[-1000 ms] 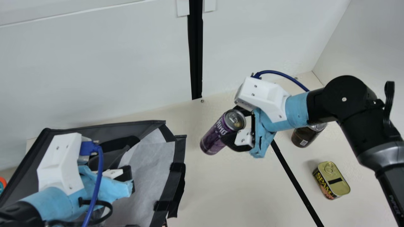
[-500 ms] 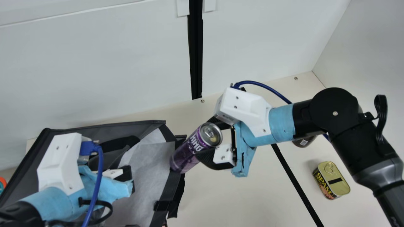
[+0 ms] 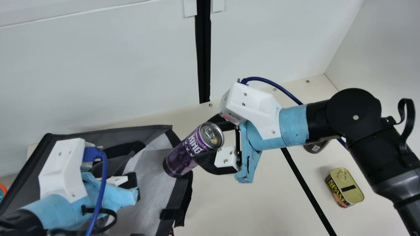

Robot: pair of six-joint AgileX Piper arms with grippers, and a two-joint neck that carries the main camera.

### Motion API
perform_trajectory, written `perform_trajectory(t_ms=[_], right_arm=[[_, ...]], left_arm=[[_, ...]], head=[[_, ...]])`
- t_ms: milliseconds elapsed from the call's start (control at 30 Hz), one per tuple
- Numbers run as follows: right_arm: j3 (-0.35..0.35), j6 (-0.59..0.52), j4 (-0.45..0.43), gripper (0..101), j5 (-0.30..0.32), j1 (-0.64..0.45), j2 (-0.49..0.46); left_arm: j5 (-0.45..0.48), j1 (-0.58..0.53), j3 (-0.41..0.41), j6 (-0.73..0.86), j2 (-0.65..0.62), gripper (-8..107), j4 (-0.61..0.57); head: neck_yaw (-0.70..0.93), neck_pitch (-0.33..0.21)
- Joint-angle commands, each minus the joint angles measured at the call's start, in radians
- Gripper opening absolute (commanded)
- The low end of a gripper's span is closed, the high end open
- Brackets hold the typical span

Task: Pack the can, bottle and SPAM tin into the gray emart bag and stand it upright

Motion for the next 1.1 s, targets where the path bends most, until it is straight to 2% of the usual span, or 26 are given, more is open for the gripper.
perform_trajectory(t_ms=[0, 1067], right_arm=[[0.001, 0.002, 0.007, 0, 0.0, 0.0, 0.001], [0.04, -0.014, 0.082, 0, 0.0, -0.021, 0.07]], left_arm=[[0.0, 0.0, 0.0, 0.0, 0.0, -8, 0.0], [0.0, 0.0, 0.0, 0.0, 0.0, -8, 0.0]], head=[[-0.001, -0.023], [-0.001, -0.023]])
